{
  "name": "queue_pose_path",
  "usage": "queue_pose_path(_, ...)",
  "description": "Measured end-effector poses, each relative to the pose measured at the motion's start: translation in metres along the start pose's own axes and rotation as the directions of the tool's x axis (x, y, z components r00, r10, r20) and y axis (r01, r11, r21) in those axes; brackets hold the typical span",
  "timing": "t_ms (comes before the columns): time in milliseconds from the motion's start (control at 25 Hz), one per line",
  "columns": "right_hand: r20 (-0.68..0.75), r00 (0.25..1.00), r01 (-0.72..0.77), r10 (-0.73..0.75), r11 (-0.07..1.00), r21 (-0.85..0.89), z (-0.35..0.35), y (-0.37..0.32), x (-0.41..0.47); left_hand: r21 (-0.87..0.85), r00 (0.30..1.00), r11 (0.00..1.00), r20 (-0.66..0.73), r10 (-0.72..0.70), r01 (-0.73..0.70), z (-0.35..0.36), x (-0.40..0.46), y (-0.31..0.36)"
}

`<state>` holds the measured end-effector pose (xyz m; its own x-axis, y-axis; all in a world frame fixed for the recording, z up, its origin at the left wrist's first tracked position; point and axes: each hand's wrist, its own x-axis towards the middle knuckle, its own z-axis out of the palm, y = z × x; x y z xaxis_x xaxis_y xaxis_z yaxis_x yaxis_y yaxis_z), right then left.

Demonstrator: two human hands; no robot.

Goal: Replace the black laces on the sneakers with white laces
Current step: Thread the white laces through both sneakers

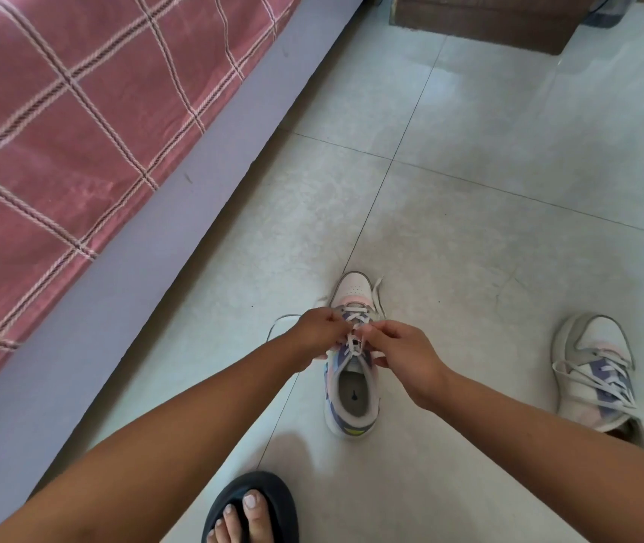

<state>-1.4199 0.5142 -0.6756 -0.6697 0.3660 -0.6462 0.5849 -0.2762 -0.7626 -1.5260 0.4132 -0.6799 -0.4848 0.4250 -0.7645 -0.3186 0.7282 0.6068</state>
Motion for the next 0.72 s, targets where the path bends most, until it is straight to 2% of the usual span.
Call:
queue_pose_path(80,0.029,1.000,-0.016,0.012,0.993,0.119,0.001,-0.001,0.004,-0.259,0.998,0.965,0.034,0.059,-0.048,0.000,-0.003,-0.006)
queue_pose_path(160,0.033,0.998,-0.058,0.052,0.967,0.248,0.000,0.001,0.010,-0.431,0.997,0.900,0.006,0.077,-0.067,0.004,-0.002,-0.017)
queue_pose_path(320,0.041,0.992,-0.127,0.120,0.909,0.398,0.001,0.007,0.017,-0.527,0.999,0.849,0.006,0.044,-0.035,0.007,-0.003,-0.035)
queue_pose_path(400,0.037,0.991,-0.136,0.131,0.912,0.386,0.002,0.006,0.018,-0.598,1.000,0.801,0.017,0.015,-0.002,0.006,-0.004,-0.038)
queue_pose_path(480,0.009,0.997,-0.074,0.073,0.975,0.208,0.003,0.000,0.016,-0.641,1.000,0.768,0.021,0.023,-0.004,0.004,-0.005,-0.038)
queue_pose_path(520,0.011,1.000,-0.023,0.022,0.997,0.069,0.004,-0.004,0.016,-0.605,0.998,0.795,0.017,0.053,-0.032,0.002,-0.006,-0.037)
queue_pose_path(600,0.073,0.995,0.076,-0.063,0.975,-0.207,0.008,-0.011,0.014,-0.315,0.985,0.933,-0.050,0.168,-0.175,0.000,-0.007,-0.032)
queue_pose_path(640,0.115,0.990,0.112,-0.079,0.942,-0.316,0.011,-0.014,0.014,-0.131,0.961,0.955,-0.107,0.254,-0.267,0.000,-0.008,-0.029)
queue_pose_path(680,0.152,0.985,0.140,-0.086,0.906,-0.399,0.013,-0.015,0.014,-0.001,0.925,0.936,-0.156,0.347,-0.351,0.001,-0.008,-0.026)
queue_pose_path(720,0.180,0.979,0.165,-0.091,0.876,-0.454,0.015,-0.016,0.014,0.074,0.887,0.904,-0.178,0.427,-0.420,0.001,-0.009,-0.024)
